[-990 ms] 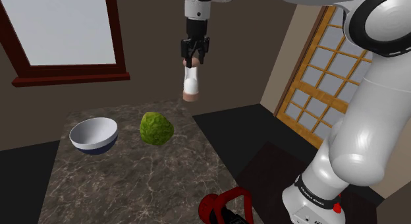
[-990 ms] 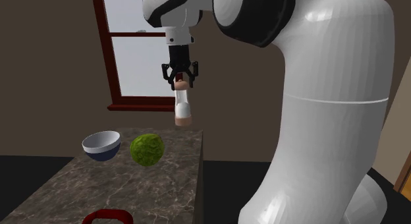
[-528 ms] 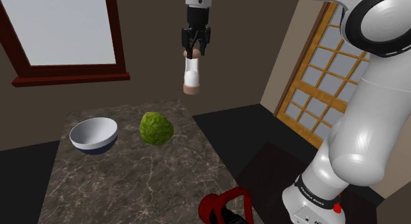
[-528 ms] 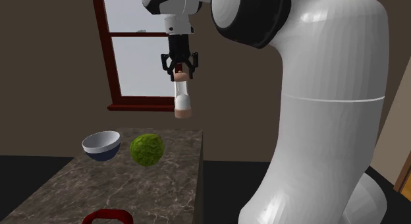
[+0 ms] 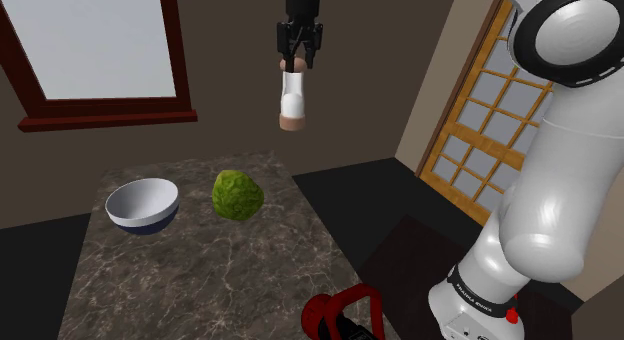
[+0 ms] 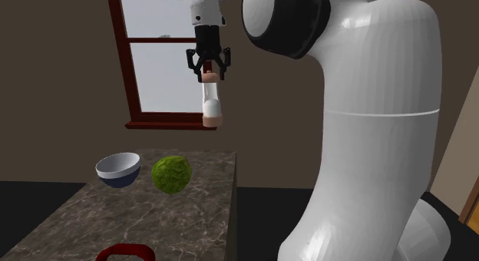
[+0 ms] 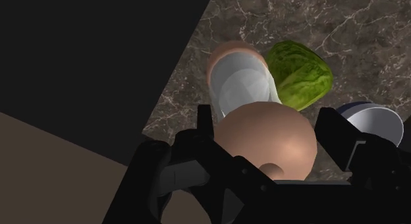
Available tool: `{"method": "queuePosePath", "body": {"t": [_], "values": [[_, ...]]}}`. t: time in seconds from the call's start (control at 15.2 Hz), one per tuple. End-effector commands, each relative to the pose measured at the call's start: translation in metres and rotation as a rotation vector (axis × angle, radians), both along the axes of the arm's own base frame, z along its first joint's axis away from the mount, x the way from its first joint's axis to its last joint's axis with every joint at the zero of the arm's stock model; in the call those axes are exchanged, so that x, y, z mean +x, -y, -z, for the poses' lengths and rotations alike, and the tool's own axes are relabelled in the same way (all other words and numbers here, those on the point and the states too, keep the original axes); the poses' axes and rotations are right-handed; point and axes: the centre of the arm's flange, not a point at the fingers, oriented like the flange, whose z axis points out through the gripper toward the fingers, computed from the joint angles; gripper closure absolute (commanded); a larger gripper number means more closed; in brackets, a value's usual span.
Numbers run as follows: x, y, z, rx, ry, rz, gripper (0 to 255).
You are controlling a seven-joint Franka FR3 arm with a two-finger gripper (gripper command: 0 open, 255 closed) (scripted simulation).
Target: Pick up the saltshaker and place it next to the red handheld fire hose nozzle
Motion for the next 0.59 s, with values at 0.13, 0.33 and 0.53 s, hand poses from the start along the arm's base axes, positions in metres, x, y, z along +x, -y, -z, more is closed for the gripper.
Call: {"method": "queuePosePath", "body": {"t": [0.13,0.33,0.53], "values": [[0.001,0.000,-0.022,0.000,0.000,0.000,255],[0.001,0.000,-0.036,0.000,0.000,0.000,255],[-0.024,-0.031,-0.036,0.000,0.000,0.000,255]]}}
